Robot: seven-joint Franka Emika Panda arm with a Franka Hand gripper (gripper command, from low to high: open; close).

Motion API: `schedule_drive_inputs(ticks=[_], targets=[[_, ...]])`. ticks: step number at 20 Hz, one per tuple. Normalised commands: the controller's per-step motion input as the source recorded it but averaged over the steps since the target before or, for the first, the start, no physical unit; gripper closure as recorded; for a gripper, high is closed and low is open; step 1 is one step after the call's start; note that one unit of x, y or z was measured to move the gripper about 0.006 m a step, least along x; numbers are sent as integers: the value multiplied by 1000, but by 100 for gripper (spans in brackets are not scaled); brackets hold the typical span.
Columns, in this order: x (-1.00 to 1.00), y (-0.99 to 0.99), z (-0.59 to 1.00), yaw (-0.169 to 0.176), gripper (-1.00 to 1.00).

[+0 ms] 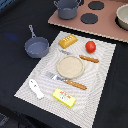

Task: Interact with the objects in diverse but meaningful ways.

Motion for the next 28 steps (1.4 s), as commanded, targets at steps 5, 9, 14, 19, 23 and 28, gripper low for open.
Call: schedule_drive_inputs(ticks=[5, 9, 14, 19, 23, 28], targets=[[145, -20, -96, -13, -100], [696, -16, -154, -50, -100], [765, -93, -82, -38, -100], [905, -74, 0, -18, -100], [771, -181, -96, 10, -100], [517, -220, -229, 49, -100]])
